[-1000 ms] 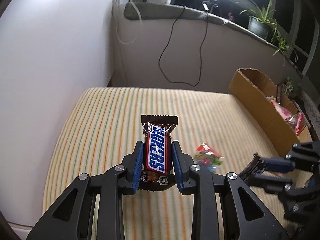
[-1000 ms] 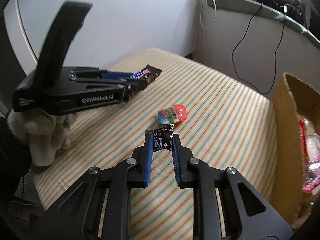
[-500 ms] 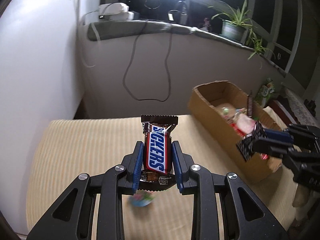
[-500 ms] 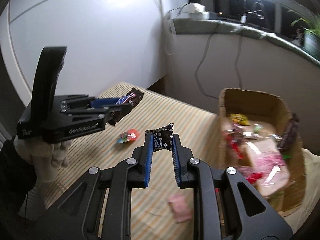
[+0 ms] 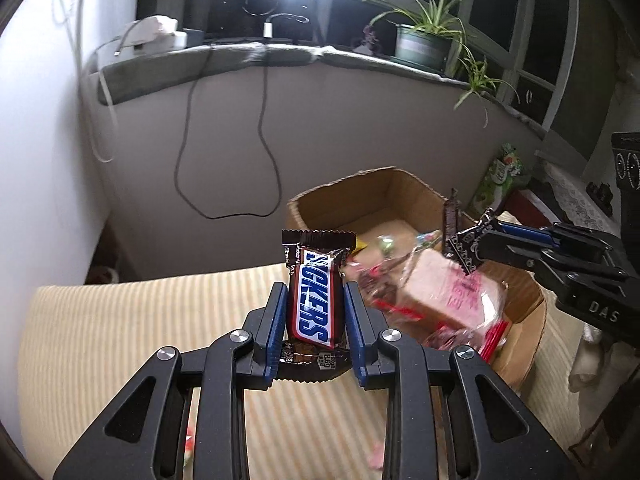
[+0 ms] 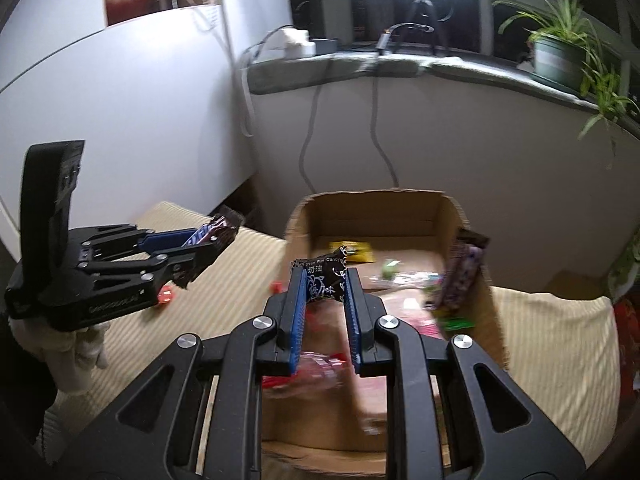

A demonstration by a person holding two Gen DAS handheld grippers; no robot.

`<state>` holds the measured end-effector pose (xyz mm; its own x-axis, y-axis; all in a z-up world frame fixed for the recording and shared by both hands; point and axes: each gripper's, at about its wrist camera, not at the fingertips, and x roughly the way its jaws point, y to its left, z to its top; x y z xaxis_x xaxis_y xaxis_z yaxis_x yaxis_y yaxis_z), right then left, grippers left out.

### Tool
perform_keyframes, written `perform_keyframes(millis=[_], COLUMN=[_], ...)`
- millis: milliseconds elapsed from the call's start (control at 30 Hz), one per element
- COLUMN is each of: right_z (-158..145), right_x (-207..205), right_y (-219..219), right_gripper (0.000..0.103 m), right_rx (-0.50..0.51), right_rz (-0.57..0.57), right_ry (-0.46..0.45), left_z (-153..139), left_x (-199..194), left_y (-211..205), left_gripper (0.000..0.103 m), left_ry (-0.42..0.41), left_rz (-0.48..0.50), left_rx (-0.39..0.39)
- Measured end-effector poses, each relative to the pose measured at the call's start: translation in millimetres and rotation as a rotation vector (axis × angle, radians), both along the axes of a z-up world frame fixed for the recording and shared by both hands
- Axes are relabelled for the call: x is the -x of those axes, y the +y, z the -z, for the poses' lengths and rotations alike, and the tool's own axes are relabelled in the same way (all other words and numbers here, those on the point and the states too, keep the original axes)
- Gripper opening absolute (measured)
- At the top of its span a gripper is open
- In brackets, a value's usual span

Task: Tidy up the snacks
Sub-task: 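Carry the Snickers bar and black candy pack over the box with both tools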

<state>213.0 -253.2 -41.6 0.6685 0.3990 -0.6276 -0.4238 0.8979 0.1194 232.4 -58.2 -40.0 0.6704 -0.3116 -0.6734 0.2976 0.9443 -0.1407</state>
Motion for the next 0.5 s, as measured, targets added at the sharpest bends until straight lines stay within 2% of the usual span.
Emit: perform_keyframes(millis=[500], right_z=[22], right_x=[-31], right_y=[-50], right_gripper=[0.019], right_rx=[-0.014], right_rz=[0.070], right_ry=[0.060], left_z=[3], left_x=[-25], left_y=[-53], left_gripper=[0.026], left_ry=[0.018], left_rz=[0.071], left_rx=[-0.027])
